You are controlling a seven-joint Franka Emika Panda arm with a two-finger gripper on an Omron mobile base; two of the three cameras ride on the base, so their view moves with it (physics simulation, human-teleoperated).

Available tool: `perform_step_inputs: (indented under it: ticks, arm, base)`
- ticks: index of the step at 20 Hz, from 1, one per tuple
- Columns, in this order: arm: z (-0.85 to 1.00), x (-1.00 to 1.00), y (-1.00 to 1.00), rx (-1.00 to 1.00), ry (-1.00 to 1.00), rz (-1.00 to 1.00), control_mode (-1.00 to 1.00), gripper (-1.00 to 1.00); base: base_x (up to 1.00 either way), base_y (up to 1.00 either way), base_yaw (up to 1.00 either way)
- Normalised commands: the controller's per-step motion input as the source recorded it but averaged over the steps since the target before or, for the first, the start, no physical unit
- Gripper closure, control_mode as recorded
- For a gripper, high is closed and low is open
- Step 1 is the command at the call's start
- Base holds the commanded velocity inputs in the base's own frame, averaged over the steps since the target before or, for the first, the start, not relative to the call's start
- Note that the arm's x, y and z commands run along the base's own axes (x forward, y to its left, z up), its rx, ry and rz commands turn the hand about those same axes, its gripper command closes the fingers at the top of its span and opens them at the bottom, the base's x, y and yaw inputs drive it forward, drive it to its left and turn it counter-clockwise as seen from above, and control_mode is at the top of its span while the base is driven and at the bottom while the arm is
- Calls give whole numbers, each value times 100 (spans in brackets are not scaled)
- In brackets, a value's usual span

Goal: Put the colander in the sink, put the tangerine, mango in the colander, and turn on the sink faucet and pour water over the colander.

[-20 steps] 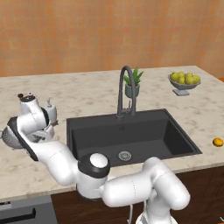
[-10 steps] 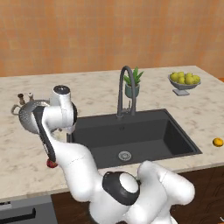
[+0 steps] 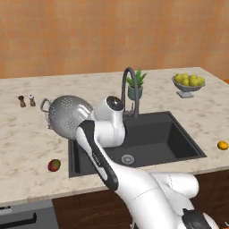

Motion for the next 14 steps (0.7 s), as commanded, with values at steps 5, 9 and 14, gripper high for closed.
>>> perform_step_inputs:
  ticks: [5, 9, 14]
  arm:
    - [11, -65, -100, 0, -3, -5, -100, 100]
    - [1, -23, -100, -4, 0, -3, -100, 100]
    - [0, -10, -100, -7, 3, -3, -100, 100]
  base:
    - [0, 0, 0]
    - [0, 0, 0]
    - [0, 0, 0]
